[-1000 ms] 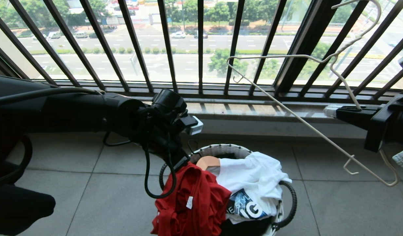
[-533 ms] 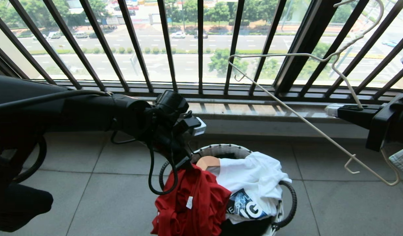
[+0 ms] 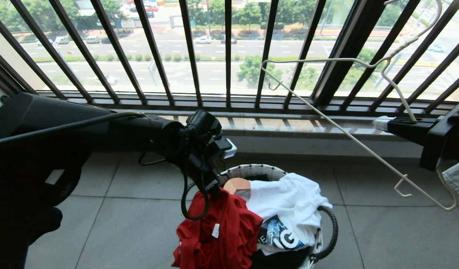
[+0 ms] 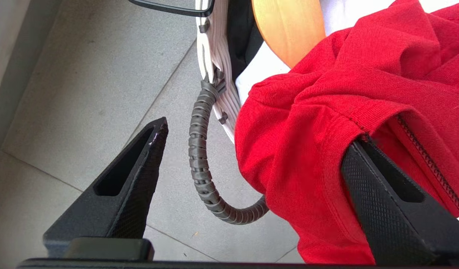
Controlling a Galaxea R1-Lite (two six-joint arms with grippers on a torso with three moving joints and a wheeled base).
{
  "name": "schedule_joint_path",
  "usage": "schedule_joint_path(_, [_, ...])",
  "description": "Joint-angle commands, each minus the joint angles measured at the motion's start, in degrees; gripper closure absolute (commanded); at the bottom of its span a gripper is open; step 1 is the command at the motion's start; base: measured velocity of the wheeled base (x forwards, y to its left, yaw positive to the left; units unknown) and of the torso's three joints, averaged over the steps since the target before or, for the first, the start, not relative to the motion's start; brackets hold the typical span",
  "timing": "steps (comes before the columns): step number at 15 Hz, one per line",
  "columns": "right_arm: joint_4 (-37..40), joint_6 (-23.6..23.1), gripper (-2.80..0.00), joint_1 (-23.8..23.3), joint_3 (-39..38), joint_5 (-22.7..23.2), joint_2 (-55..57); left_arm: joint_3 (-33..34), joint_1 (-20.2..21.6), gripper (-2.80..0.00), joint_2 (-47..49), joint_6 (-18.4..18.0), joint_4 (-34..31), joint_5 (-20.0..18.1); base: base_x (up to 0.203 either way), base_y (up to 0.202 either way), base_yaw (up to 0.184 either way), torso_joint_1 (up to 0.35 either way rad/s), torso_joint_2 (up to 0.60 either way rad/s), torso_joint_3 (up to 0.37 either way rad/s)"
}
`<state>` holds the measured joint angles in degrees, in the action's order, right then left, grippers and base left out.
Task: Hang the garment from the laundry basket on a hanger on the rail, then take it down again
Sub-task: Pick up clothes from the basket
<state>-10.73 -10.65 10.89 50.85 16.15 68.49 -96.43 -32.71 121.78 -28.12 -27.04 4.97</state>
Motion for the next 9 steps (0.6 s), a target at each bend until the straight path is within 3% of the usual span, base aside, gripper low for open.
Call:
schedule_joint_path(1, [-0.1, -0.1, 0.0, 0.0, 0.0, 0.1, -0.1, -1.0, -0.3, -2.8, 1.8, -0.7, -0.2, 0.3, 0.0, 0.0, 0.0, 0.0, 0.0, 0.0])
schedule_joint_path(9, [-0.1, -0.1, 0.0, -0.3, 0.1, 0.2, -0.5, -1.7, -1.6, -2.8, 1.4, -2.6, -4.0, 0.7, 0.0, 0.0, 0.0, 0.0, 0.0, 0.0])
